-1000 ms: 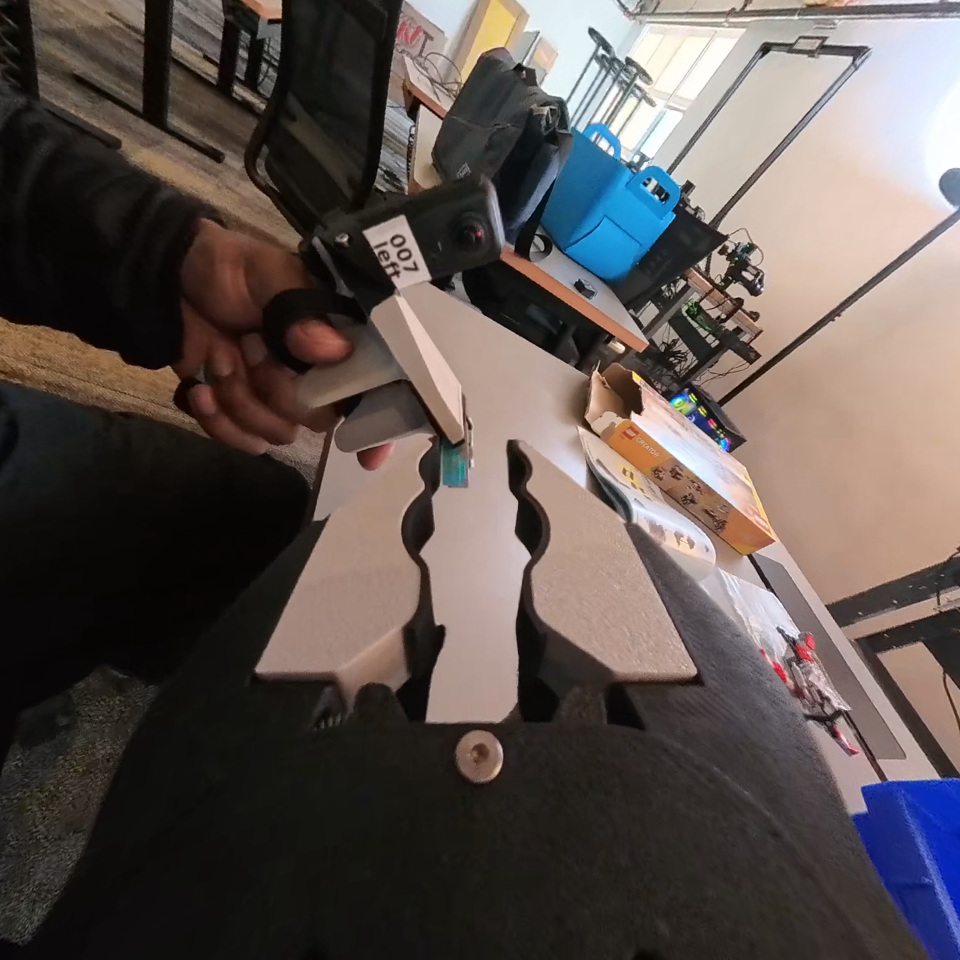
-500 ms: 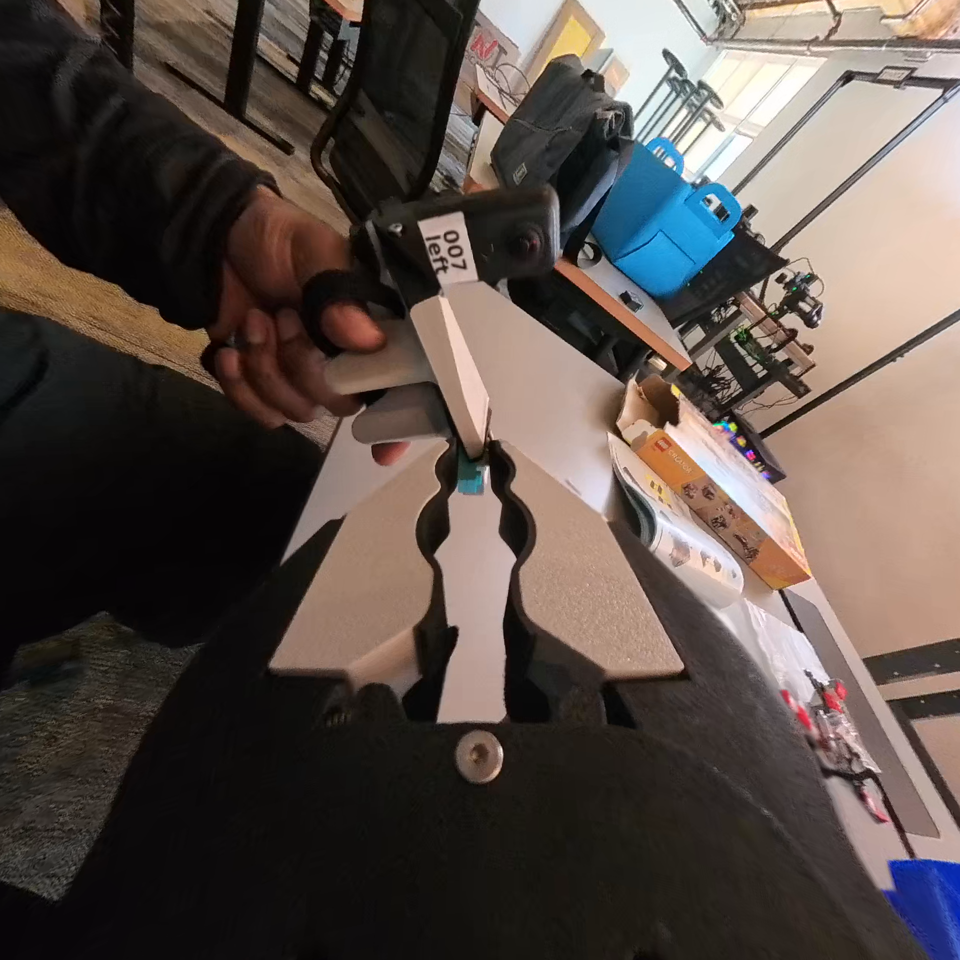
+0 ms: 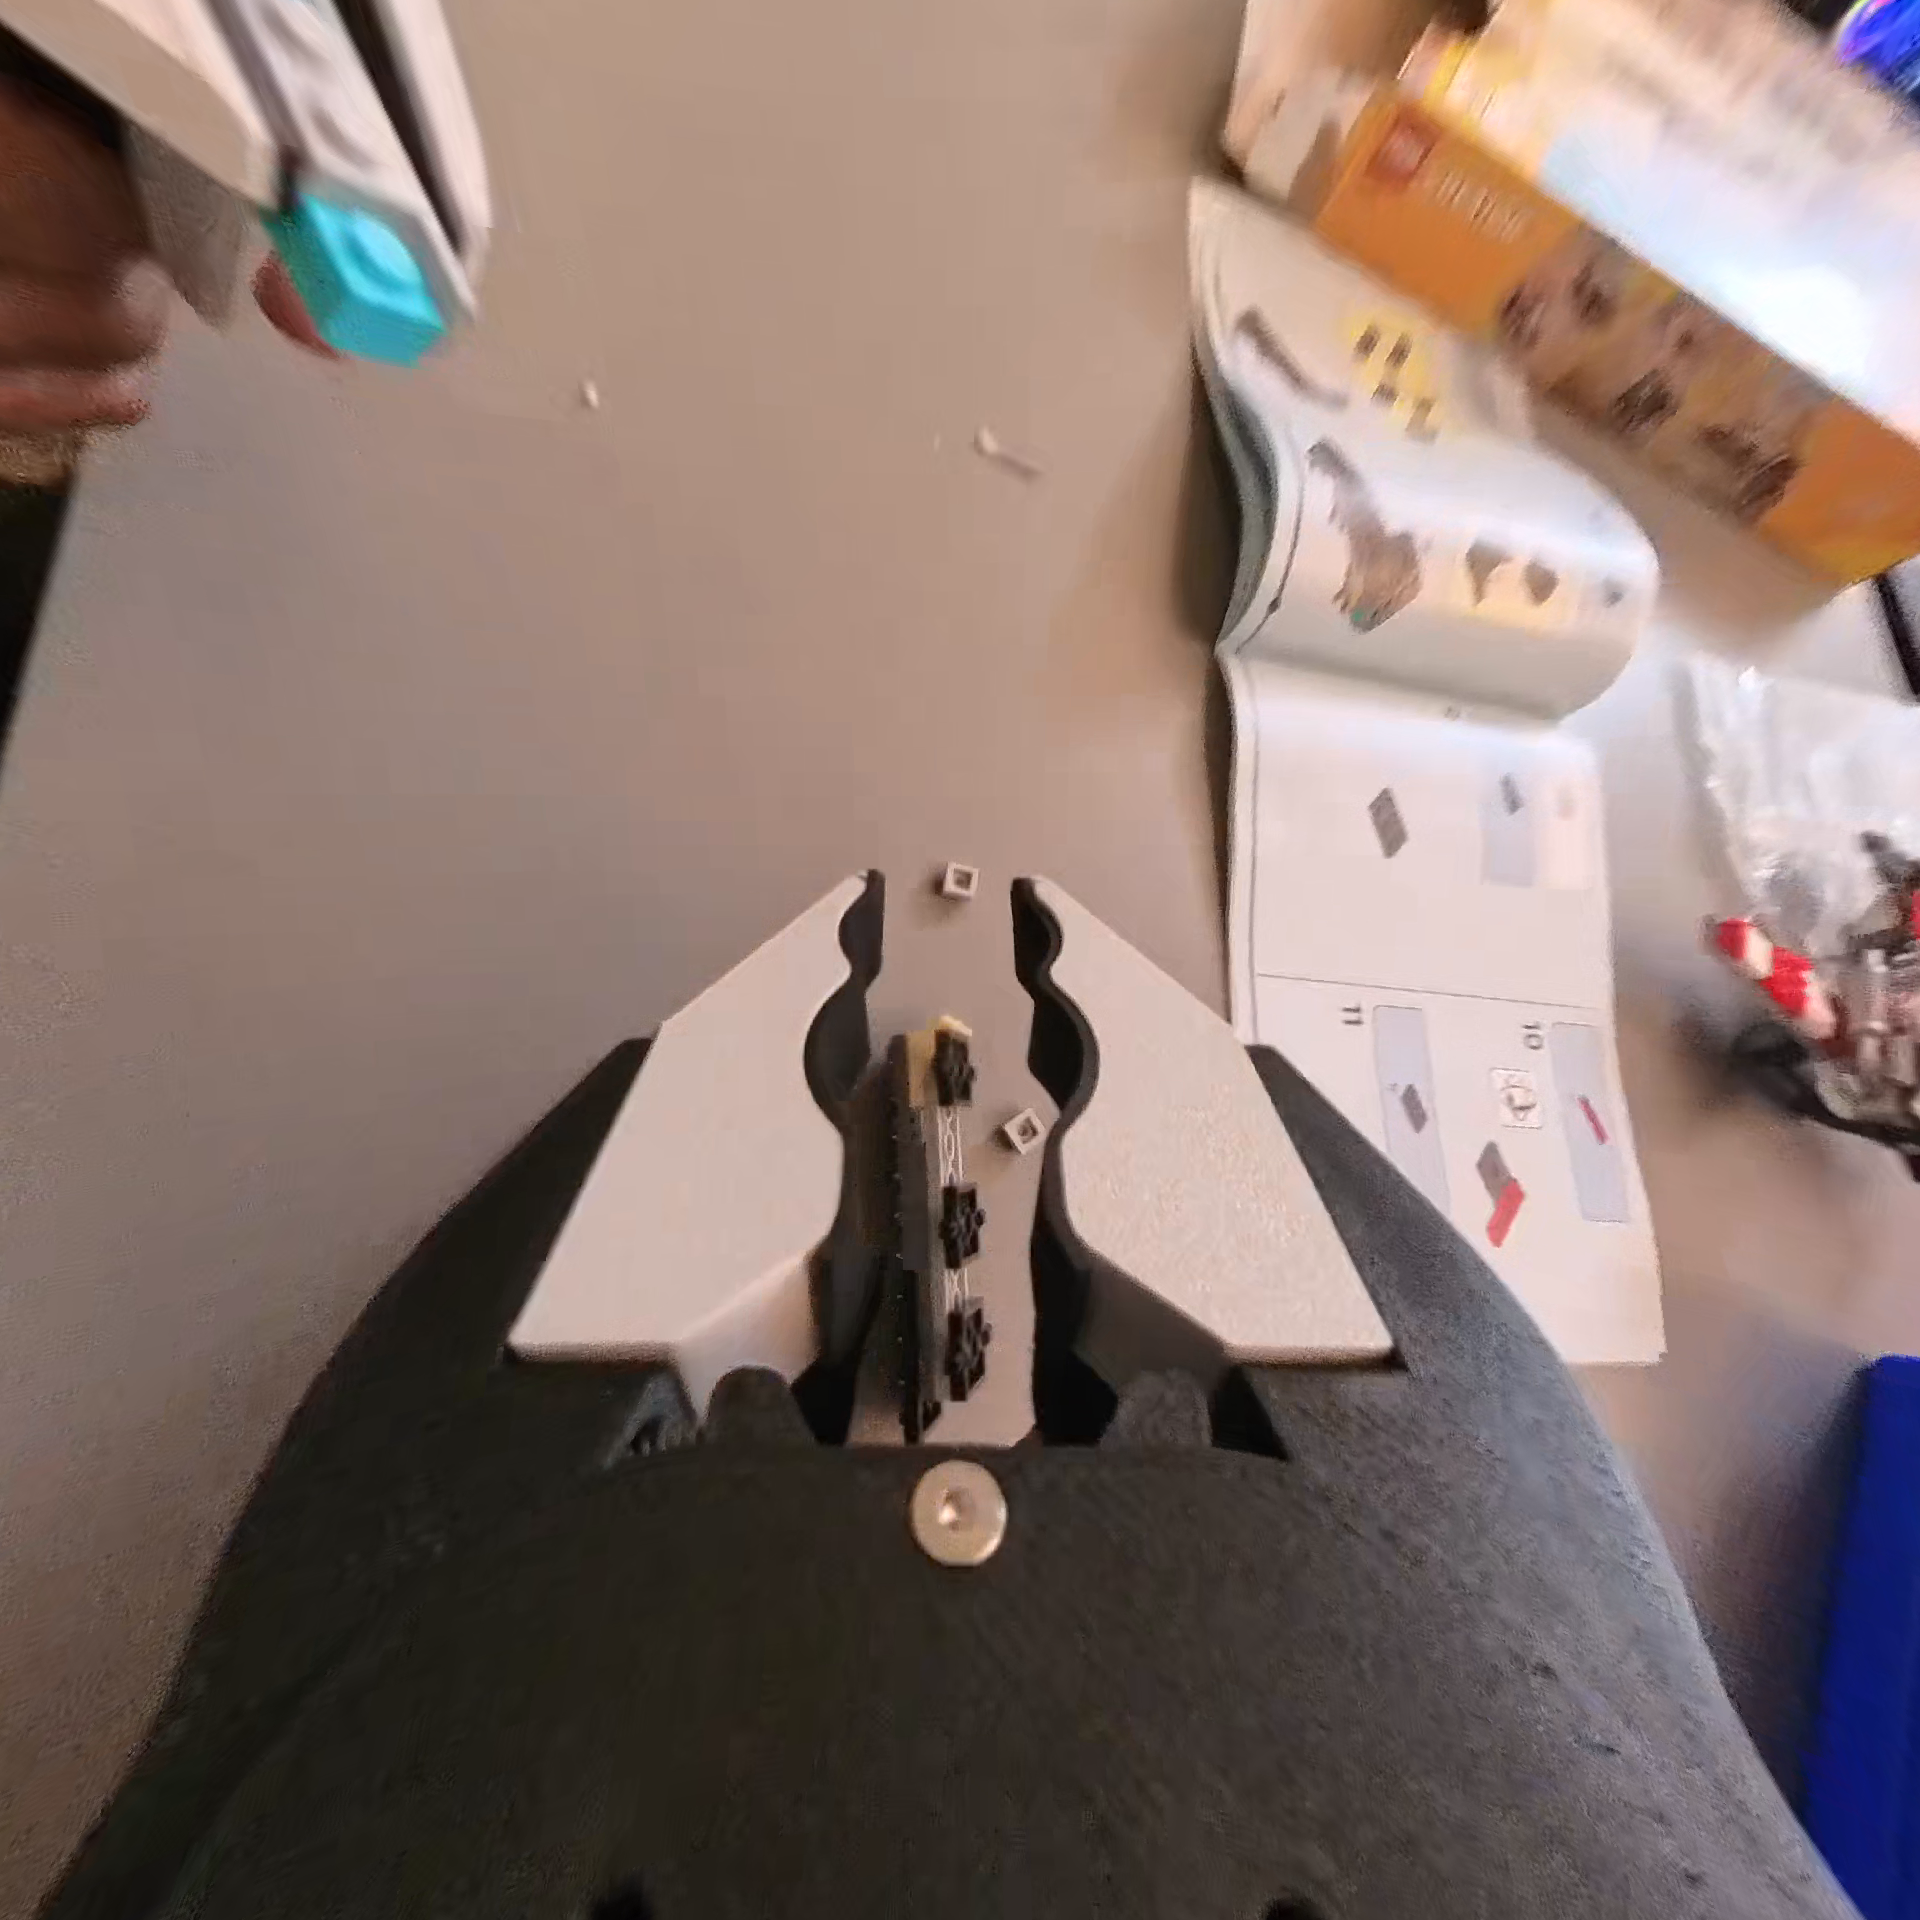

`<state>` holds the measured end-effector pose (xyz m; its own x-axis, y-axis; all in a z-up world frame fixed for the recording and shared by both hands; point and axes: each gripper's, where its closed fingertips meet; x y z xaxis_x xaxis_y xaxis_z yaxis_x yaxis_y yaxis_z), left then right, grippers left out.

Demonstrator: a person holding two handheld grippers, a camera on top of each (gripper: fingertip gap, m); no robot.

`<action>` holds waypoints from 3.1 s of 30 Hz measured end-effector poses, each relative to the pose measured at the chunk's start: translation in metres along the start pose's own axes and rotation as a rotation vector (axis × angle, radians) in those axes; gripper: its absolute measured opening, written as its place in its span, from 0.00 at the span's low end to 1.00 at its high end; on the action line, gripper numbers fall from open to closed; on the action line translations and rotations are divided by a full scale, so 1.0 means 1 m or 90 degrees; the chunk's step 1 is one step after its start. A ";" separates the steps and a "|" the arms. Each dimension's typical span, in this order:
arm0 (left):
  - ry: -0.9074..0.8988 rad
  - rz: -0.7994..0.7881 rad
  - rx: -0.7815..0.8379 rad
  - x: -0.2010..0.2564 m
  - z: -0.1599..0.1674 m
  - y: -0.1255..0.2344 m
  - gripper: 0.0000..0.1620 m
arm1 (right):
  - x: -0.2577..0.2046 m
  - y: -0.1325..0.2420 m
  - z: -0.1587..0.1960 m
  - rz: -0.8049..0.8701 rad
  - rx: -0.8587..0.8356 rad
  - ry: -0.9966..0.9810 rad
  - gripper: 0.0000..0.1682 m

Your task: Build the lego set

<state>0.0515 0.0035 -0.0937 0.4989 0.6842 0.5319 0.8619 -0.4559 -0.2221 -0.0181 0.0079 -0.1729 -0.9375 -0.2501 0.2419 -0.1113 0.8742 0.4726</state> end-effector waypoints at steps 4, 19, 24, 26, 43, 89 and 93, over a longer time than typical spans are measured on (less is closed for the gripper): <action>-0.078 -0.017 0.002 -0.004 -0.009 -0.004 0.06 | -0.004 -0.019 0.017 -0.040 -0.085 -0.020 0.15; -0.083 -0.054 -0.044 -0.033 0.005 -0.016 0.07 | -0.007 -0.002 -0.019 0.065 0.134 0.162 0.07; -0.112 -0.064 -0.103 -0.052 0.025 -0.042 0.07 | -0.016 0.023 -0.019 0.076 0.197 0.207 0.13; -0.113 -0.067 -0.113 -0.058 0.032 -0.049 0.07 | -0.017 0.030 -0.016 0.073 0.202 0.201 0.13; -0.053 -0.036 -0.114 -0.050 0.045 -0.064 0.07 | -0.015 0.023 0.040 0.104 -0.036 -0.102 0.08; -0.196 0.290 0.069 0.017 0.004 -0.038 0.07 | -0.032 0.059 -0.090 -0.108 0.147 0.066 0.05; -0.190 0.291 0.072 0.017 0.002 -0.037 0.07 | -0.031 0.058 -0.090 -0.108 0.143 0.069 0.05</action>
<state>0.0282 0.0330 -0.0786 0.8145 0.5697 0.1096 0.5474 -0.6920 -0.4706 0.0345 0.0287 -0.0769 -0.8600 -0.4327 0.2706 -0.3445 0.8834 0.3178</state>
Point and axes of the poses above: each gripper's, where its closed fingertips meet, y back along the fingers, z out of its underside, x = y × z across the jaws, and after that the axes turned 14 degrees about x, right-handed
